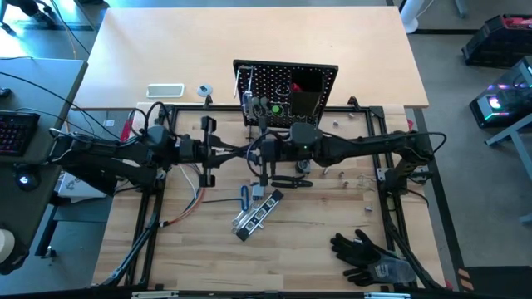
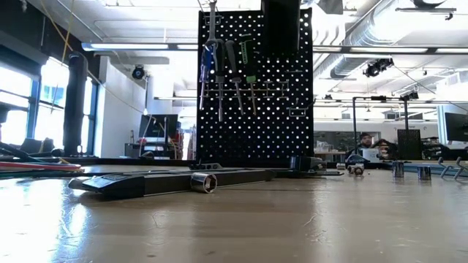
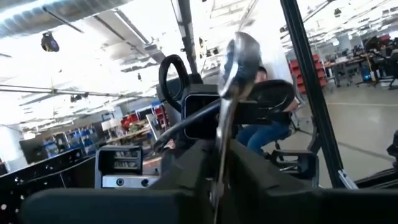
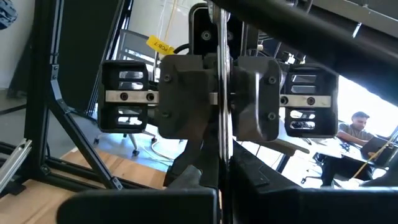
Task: Hang tools onto peg board
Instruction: Hang the wrench on the peg board
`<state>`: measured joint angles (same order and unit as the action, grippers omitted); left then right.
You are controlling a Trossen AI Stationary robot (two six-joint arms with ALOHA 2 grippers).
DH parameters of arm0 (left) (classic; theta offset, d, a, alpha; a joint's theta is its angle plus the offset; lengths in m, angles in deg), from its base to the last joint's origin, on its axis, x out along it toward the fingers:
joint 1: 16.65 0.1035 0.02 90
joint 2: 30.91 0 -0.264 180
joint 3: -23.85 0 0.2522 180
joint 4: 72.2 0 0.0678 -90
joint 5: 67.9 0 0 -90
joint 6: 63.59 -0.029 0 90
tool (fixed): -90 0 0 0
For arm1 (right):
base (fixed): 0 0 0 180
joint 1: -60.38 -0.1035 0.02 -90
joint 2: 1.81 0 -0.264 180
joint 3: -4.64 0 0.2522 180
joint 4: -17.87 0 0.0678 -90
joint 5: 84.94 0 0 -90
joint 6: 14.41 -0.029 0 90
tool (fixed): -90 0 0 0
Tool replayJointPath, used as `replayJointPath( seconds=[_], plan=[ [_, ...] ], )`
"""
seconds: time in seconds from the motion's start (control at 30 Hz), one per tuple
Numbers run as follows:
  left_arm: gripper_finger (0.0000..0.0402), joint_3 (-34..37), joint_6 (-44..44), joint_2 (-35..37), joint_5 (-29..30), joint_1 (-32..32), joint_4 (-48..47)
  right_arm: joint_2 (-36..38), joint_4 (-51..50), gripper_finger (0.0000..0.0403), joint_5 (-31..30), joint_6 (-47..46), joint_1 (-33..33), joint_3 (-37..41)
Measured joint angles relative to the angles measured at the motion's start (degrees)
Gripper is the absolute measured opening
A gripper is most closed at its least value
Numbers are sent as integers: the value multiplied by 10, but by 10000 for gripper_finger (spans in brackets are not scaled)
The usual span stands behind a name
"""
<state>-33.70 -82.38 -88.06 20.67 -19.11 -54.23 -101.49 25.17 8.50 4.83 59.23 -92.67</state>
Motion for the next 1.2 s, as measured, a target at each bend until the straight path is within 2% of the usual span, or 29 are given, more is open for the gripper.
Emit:
replayJointPath(
  seconds=[0.1, 0.3, 0.53, 0.77, 1.0, 1.2],
  plan=[
    [11, 0, -7, -2, -8, 0, 0, 0, 1, 1, -1, 2, -1, 0],
    [7, 0, -13, -6, -10, 0, -5, 0, -9, 15, 0, 3, -1, 0],
    [4, -14, -23, 15, 5, 19, -100, 0, -78, 108, -73, 4, -5, 0],
    [4, -70, -3, 23, 2, 79, -273, 3, -127, 180, -129, 5, -7, 0],
    [4, -154, 1, 24, 9, 134, -434, 18, -236, 188, -142, -13, -16, 0],
    [4, -197, -15, 17, 5, 186, -502, 40, -326, 188, -198, -14, -37, 0]
  ],
)
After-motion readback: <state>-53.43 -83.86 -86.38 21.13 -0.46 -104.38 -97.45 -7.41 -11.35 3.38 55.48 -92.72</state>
